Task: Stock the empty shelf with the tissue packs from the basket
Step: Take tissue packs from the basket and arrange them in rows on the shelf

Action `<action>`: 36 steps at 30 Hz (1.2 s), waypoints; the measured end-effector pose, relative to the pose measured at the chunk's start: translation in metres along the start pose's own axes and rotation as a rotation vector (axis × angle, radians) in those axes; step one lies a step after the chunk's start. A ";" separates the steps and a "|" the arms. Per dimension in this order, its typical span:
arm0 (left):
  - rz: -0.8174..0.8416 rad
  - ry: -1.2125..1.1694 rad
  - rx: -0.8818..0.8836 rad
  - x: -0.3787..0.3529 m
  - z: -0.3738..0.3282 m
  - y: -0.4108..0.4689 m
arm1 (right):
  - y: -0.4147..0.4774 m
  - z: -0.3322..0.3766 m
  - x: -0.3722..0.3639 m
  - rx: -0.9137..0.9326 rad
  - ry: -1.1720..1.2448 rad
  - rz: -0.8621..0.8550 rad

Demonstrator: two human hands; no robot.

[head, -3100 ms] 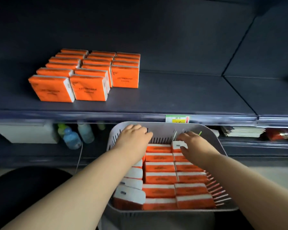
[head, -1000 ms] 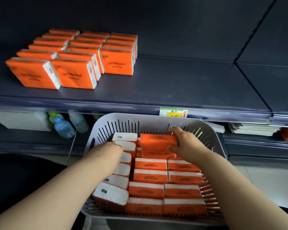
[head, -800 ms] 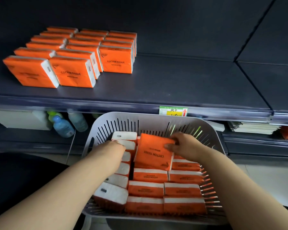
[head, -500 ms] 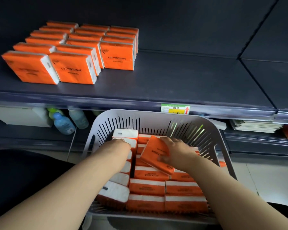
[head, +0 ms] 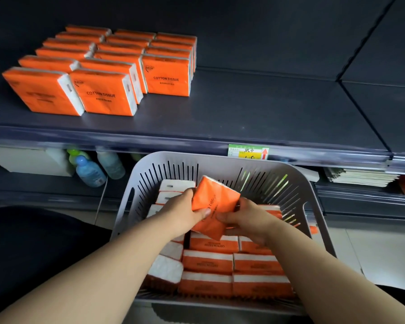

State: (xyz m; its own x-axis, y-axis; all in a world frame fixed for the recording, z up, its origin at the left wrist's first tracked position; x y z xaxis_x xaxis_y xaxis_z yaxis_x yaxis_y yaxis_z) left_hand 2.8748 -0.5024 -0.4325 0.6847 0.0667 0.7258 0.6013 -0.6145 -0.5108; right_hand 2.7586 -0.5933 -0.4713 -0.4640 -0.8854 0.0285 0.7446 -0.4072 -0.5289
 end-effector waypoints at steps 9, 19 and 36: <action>-0.304 0.002 -0.086 0.047 -0.019 -0.001 | 0.005 0.013 0.070 -0.060 -1.346 -0.076; -0.222 -0.095 -0.013 0.043 -0.010 0.010 | 0.006 0.016 0.080 -0.099 -1.497 -0.113; -0.168 -0.290 0.027 0.052 0.000 0.014 | -0.049 0.093 0.069 0.284 -1.117 -0.073</action>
State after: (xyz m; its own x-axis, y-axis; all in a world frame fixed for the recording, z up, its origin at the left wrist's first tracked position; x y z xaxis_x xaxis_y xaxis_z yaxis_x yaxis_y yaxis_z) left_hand 2.9190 -0.5076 -0.4017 0.6616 0.3882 0.6415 0.7235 -0.5551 -0.4103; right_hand 2.7351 -0.6551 -0.3641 0.0672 -0.5043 0.8609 0.8803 -0.3761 -0.2891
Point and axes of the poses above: each hand's wrist, its own y-axis towards the middle knuckle, its own x-axis out of the back of the hand, z = x × y, the point moved 10 cm from there along y, towards the middle knuckle, and after that the axes turned 9 degrees about x, right-handed, at the moved point
